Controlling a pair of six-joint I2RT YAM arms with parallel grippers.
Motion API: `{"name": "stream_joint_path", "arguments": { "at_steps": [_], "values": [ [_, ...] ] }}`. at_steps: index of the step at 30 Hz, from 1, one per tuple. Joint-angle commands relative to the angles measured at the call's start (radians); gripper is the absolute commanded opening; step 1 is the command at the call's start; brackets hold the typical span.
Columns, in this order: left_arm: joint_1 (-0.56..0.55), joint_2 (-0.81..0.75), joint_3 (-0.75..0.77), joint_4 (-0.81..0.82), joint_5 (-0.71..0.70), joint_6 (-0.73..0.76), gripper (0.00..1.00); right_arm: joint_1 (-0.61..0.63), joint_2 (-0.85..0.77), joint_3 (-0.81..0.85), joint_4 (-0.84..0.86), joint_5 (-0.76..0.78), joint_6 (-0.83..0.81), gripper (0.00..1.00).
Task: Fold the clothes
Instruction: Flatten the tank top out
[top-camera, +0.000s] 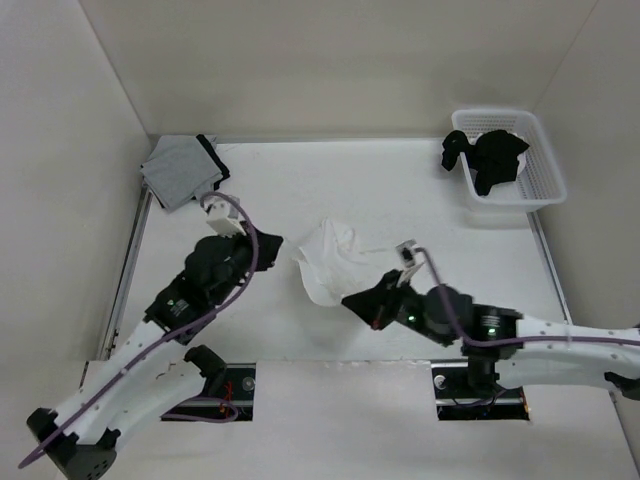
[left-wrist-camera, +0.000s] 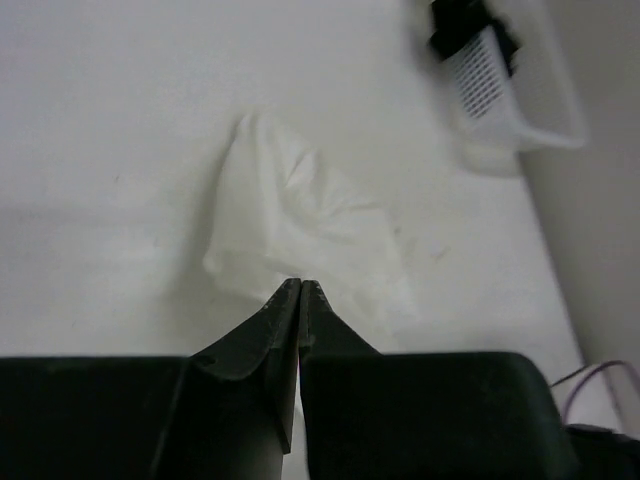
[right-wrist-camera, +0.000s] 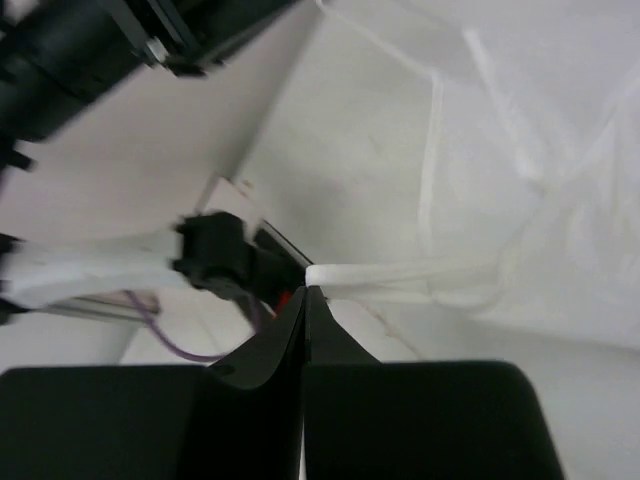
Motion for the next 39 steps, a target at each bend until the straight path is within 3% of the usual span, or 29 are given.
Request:
{"name": "stream_joint_path", "arguments": {
  "at_steps": [1, 5, 10, 14, 18, 22, 26, 29, 34, 36, 39],
  "values": [
    [-0.021, -0.077, 0.216, -0.016, 0.006, -0.009, 0.00, 0.009, -0.163, 0.199, -0.139, 0.064, -0.152, 0.00],
    [-0.046, -0.100, 0.450, -0.025, -0.018, 0.005, 0.00, 0.023, -0.230, 0.436, -0.236, 0.090, -0.286, 0.00],
    [-0.055, -0.074, 0.634, -0.040, -0.023, 0.014, 0.01, 0.024, -0.184, 0.676, -0.319, 0.085, -0.351, 0.00],
    [-0.035, -0.085, 0.640, -0.054, -0.038, 0.017, 0.01, 0.024, -0.173, 0.670, -0.325, 0.092, -0.334, 0.00],
    [0.009, -0.061, 0.535, -0.036, -0.096, 0.065, 0.02, 0.020, -0.161, 0.609, -0.299, 0.118, -0.326, 0.00],
    [0.112, 0.074, 0.296, 0.129, -0.060, 0.048, 0.03, -0.242, -0.047, 0.522, -0.250, -0.043, -0.300, 0.00],
    [0.301, 0.324, 0.238, 0.320, 0.091, -0.038, 0.03, -0.549, 0.118, 0.455, -0.135, -0.284, -0.254, 0.00],
    [0.408, 0.657, 0.380, 0.433, 0.163, -0.062, 0.03, -0.777, 0.363, 0.486, -0.014, -0.426, -0.214, 0.00],
    [0.489, 1.065, 0.741, 0.403, 0.213, -0.085, 0.05, -0.957, 0.754, 0.740, 0.016, -0.537, -0.170, 0.00],
    [0.500, 1.195, 0.914, 0.325, 0.227, -0.076, 0.10, -1.011, 0.940, 0.919, -0.015, -0.554, -0.148, 0.01],
    [0.511, 1.271, 1.044, 0.256, 0.212, -0.043, 0.32, -1.054, 1.119, 1.128, -0.084, -0.559, -0.125, 0.13]
  ]
}}
